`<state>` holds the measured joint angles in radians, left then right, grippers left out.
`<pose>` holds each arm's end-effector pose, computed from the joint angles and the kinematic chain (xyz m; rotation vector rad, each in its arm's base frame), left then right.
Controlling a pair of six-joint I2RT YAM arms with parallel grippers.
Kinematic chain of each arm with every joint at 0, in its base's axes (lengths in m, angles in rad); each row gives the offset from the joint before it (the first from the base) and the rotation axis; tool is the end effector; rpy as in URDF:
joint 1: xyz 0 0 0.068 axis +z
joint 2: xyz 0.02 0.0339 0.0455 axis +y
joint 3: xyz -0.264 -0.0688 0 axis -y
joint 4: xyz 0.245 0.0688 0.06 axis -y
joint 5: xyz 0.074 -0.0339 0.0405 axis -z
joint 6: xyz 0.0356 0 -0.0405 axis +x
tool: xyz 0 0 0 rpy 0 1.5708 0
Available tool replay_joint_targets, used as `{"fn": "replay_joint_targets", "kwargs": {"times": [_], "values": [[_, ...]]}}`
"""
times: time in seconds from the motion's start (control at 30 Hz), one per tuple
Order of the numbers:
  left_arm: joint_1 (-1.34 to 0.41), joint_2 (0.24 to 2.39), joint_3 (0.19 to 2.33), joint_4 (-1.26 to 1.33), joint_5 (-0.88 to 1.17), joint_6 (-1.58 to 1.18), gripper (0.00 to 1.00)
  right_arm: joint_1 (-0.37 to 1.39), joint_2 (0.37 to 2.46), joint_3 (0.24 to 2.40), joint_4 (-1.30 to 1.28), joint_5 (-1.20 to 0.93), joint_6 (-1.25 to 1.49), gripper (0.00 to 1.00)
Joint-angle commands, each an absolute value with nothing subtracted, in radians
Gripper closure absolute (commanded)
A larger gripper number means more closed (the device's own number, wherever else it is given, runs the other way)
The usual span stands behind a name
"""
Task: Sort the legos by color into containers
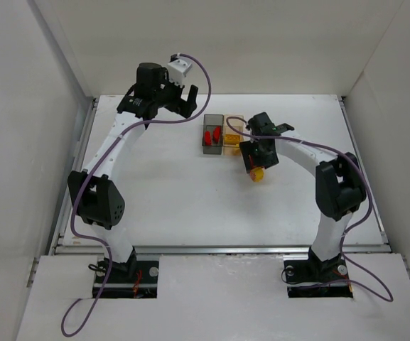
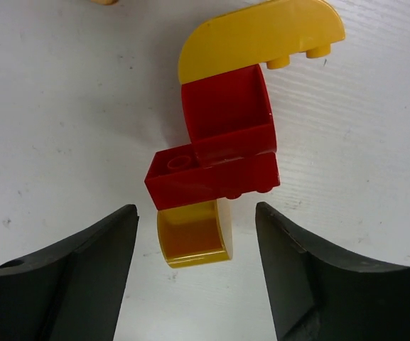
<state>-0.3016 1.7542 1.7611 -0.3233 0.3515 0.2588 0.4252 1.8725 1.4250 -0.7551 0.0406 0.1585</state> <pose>0.3925 -0.1349 0.4013 0.7475 1.7283 -0.3605 0.3511 0.1574 0.2114 -0.3587 2.7527 0.0947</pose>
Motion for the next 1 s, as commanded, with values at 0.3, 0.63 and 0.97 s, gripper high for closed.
{"fn": "replay_joint_targets", "kwargs": {"times": [0.3, 0.63, 0.97], "values": [[-0.302, 1.713, 1.784, -0.327, 0.402, 0.242, 0.0, 0.431, 1.907, 1.402, -0.721, 0.009, 0.169, 0.55], [-0.302, 1.661, 1.705, -0.336, 0.57, 0.476, 0.11, 0.451, 1.731, 1.362, -0.684, -0.092, -0.015, 1.0], [-0.334, 1.3, 1.213, -0.213, 0.83, 1.407, 0.01, 0.451, 1.542, 1.486, -0.817, -0.535, -0.276, 1.0]]}}
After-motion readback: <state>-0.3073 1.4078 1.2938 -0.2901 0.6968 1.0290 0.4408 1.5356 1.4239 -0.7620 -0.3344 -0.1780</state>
